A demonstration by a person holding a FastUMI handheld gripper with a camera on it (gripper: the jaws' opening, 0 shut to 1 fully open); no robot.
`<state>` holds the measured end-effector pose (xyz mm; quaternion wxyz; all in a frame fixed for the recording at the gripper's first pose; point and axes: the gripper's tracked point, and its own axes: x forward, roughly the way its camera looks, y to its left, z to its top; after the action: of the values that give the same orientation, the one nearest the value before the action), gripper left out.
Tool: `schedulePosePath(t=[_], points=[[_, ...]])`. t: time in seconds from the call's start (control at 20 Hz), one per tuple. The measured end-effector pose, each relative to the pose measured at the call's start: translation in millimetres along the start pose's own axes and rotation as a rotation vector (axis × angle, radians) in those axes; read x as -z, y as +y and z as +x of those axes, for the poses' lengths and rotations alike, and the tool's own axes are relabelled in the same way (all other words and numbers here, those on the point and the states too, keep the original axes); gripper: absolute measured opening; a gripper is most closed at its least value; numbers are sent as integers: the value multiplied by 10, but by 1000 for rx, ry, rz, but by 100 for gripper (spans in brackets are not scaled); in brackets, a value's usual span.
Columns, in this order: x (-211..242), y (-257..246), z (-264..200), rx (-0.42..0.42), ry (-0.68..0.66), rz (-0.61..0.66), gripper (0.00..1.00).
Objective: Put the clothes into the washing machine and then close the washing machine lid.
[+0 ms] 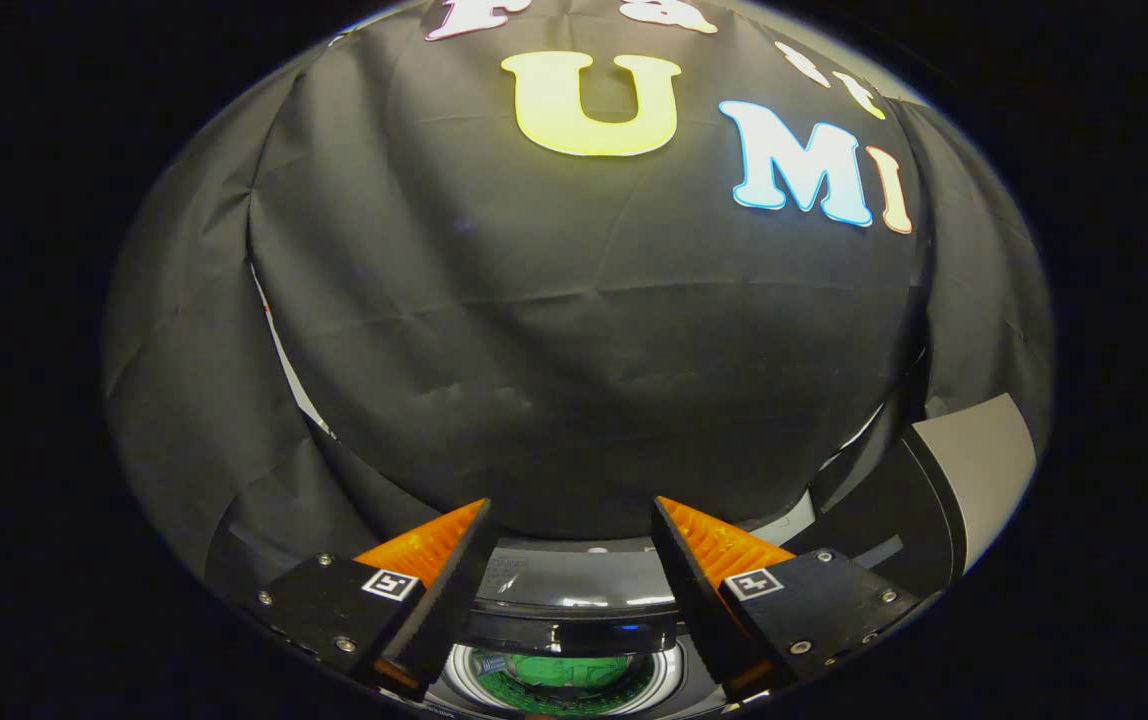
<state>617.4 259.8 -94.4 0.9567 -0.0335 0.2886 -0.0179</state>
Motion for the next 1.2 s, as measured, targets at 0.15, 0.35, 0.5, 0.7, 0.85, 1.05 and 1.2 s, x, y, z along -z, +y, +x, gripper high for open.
schedulePosePath(t=[0.15,0.35,0.5,0.7,0.85,1.05,1.2], points=[[48,-2,-53,0,-18,-1,95],[91,29,-164,-7,-54,-4,95],[147,55,-240,-17,-71,-6,95],[228,75,-317,-23,-85,-7,95],[247,77,-345,-32,-102,-10,95],[294,73,-385,-48,-130,-10,95],[477,64,-500,-43,-127,-10,95]])
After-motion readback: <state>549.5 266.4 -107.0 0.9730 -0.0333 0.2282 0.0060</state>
